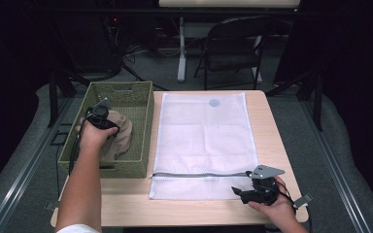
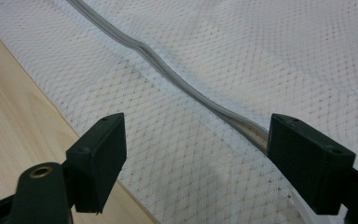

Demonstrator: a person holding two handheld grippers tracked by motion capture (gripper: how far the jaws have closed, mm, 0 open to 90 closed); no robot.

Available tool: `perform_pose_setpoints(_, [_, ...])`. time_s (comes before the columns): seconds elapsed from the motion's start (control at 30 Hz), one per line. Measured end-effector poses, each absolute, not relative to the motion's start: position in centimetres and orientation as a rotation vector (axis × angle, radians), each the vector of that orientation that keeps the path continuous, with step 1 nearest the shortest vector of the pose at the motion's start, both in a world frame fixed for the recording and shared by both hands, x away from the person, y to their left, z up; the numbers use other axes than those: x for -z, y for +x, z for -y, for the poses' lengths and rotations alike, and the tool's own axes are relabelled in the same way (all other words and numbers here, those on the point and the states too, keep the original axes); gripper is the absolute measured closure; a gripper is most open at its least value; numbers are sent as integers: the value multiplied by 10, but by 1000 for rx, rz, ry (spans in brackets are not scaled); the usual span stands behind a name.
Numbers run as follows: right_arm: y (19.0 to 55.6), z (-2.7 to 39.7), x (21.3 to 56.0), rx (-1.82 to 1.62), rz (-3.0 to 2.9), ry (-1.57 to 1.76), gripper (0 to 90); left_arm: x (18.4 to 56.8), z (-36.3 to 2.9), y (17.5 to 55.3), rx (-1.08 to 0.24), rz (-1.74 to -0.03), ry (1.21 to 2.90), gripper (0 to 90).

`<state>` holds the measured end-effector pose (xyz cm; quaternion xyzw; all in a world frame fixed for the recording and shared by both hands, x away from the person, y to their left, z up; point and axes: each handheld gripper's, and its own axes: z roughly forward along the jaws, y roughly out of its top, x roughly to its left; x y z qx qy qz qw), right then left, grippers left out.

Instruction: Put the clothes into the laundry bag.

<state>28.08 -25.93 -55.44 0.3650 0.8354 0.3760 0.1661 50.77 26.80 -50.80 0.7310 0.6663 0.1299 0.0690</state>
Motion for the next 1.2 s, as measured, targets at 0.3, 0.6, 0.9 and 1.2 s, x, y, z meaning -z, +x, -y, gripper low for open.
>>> perform_pose_setpoints(0.3, [281,259,555,-1069,-2387,1036,203,514,-271,509,-374,-2016,2191,192])
perform_pose_setpoints(0.6, [281,258,556,-1067,-2397,1040,211,516,-268,510,-406,-2010,2231,256])
perform_pose_setpoints(0.9, [282,258,556,-1063,-2413,1033,215,518,-266,510,-440,-2008,2231,294])
perform_pose_setpoints(1.2, [282,259,556,-1058,-2410,1033,215,520,-264,509,-466,-1983,2263,427])
